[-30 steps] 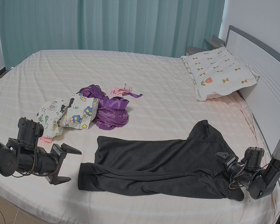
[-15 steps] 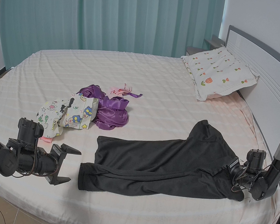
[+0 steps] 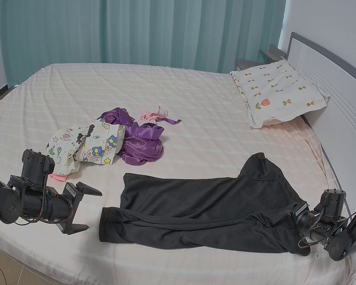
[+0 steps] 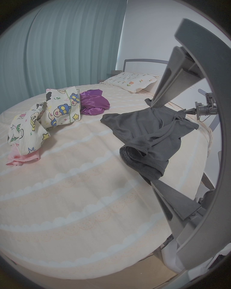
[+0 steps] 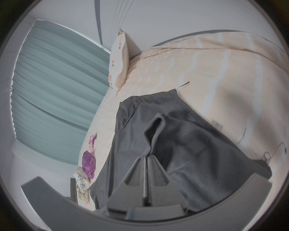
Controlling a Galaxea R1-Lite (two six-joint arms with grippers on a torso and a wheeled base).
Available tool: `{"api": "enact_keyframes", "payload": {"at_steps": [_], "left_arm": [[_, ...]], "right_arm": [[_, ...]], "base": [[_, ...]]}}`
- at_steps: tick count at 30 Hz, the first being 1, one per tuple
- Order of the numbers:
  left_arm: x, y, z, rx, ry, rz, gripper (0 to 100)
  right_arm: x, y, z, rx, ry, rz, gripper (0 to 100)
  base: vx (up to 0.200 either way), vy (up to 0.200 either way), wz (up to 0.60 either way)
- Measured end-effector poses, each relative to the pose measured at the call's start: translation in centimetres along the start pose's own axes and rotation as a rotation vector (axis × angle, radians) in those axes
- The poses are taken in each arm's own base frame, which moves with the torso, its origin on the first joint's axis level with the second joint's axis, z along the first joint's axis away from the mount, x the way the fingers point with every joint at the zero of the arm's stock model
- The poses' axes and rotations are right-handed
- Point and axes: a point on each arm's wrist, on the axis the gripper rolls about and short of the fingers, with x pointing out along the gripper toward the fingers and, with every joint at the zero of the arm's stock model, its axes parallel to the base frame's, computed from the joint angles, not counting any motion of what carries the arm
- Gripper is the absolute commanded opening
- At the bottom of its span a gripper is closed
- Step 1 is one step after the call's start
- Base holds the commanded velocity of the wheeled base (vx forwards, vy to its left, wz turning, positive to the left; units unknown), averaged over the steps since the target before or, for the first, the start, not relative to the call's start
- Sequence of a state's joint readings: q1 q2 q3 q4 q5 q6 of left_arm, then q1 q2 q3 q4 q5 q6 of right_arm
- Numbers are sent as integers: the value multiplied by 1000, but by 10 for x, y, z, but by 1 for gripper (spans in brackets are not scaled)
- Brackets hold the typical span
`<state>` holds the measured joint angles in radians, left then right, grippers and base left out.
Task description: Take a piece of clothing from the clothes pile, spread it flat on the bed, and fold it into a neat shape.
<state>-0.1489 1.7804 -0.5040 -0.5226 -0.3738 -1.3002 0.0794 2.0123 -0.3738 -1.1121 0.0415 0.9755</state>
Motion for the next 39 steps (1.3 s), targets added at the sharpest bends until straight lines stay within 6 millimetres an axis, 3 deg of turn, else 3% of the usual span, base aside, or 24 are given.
{"api": "enact_keyframes", "payload": {"at_steps": [14,22,28,29,39], "left_arm": [[-1,-1,1,-22,0,-7,100],[-1,-2,1,-23,-1,-9,100],[-1,-1,1,-23,-1,-9,100],[-2,-2,1,-23,-1,-9,100],[-2,-2,1,-21,-10,-9,100]], "right_arm": [[-43,14,1,-21,24,-8,0],[-70,8,-2,-27,47,-45,0],[-81,-3,-9,-59,75,-73,0],[-81,-5,-11,-64,82,-81,100],[-95,-18,-19,-147,111,-114,100]], "base": [[0,0,0],[0,0,0],[0,0,0],[0,0,0],[0,0,0]]}}
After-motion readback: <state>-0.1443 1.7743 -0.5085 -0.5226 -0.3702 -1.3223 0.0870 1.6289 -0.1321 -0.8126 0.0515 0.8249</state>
